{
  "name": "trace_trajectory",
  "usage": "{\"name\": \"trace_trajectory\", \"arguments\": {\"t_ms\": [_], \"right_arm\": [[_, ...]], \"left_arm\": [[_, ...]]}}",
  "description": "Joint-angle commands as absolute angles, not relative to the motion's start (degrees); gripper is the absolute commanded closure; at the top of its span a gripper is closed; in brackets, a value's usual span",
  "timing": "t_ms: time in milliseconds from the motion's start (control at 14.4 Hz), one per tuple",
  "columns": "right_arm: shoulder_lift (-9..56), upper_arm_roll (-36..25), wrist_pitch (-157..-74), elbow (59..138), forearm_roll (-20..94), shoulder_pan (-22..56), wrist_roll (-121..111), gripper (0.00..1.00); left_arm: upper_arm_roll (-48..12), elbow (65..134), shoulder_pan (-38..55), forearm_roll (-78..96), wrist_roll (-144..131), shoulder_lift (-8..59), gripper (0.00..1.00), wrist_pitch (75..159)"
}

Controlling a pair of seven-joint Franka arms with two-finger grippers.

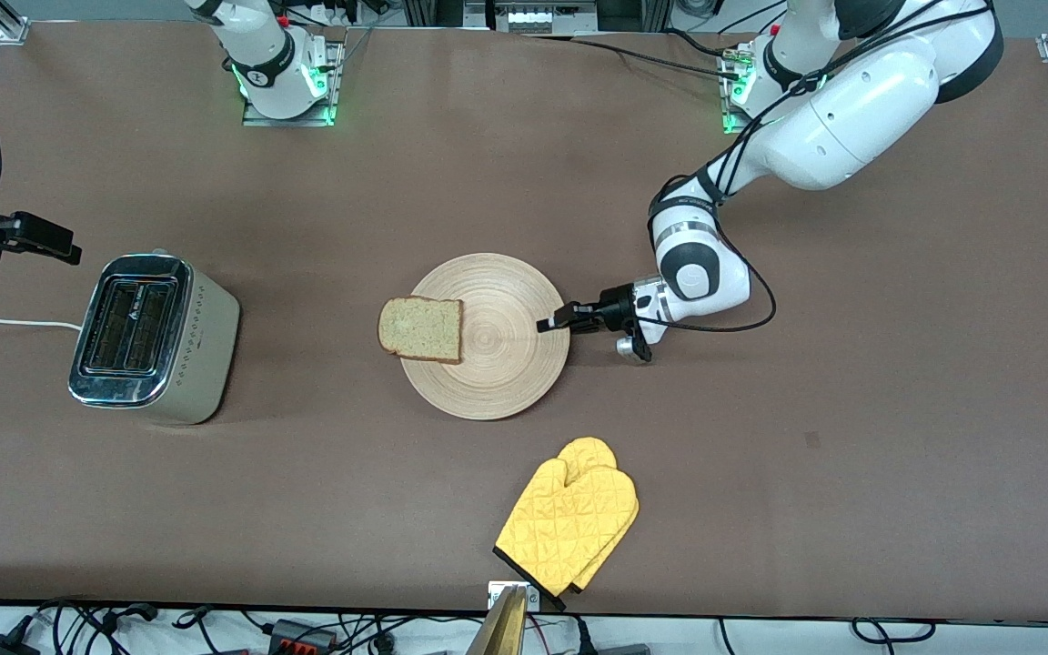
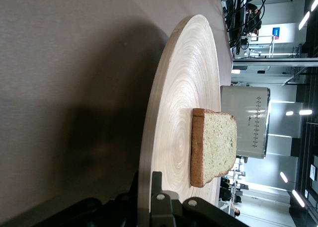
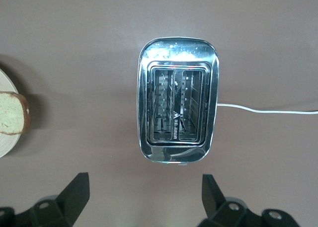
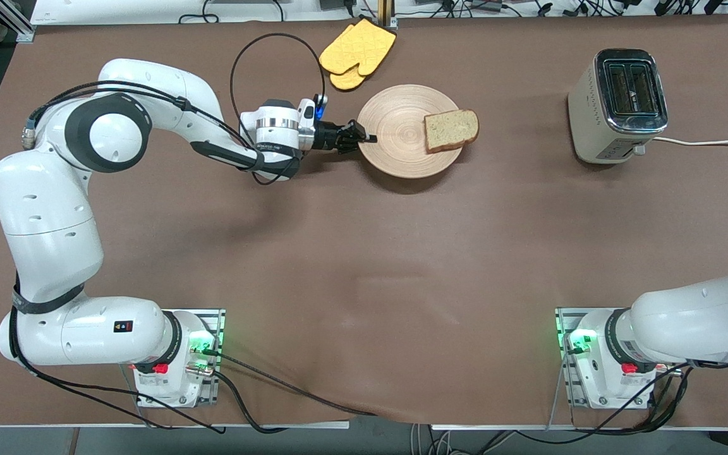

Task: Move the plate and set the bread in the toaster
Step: 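Push the wooden plate with the left gripper toward the toaster, then withdraw the left gripper while the right gripper moves above the toaster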

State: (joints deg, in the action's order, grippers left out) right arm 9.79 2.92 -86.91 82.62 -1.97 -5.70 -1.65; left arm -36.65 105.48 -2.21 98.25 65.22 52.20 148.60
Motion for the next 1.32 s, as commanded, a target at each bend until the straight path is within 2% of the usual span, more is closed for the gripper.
{"name": "trace_trajectory", "arguments": {"t_ms": [0,139,279,348,627,836,975,1253], "right_arm": [[9.3,3.0,-86.4,82.9,-0.8,-6.0,-2.1,0.00],[9.3,3.0,-86.3,82.9,-0.8,-6.0,-2.1,0.00],[9.3,3.1,-86.0,82.9,-0.7,-6.0,-2.1,0.00],[9.4,3.1,-86.0,82.9,-0.7,-6.0,-2.1,0.00],[9.3,3.2,-86.0,82.9,-0.7,-5.9,-2.1,0.00],[9.4,3.3,-86.0,83.0,-0.7,-5.5,-2.0,0.00],[10.5,3.3,-86.0,83.1,0.2,-5.3,-1.9,0.00],[12.4,2.9,-86.1,83.1,9.2,-6.8,-2.2,0.00]], "left_arm": [[-36.5,103.1,-0.9,100.5,68.2,53.4,0.97,147.9],[-36.5,103.0,-0.4,103.2,69.4,53.6,0.95,147.9],[-36.4,103.0,-0.3,105.4,70.3,53.5,0.42,147.9],[-35.9,103.1,-0.8,105.0,71.4,53.4,0.00,147.9],[-35.3,104.1,-4.4,104.2,74.4,52.7,0.00,147.6],[-35.2,104.4,-7.5,96.9,74.4,52.9,0.00,146.7],[-34.8,104.8,-10.2,91.7,74.3,53.1,0.00,143.0],[-27.0,103.3,-11.4,78.1,74.1,52.9,0.00,129.7]]}}
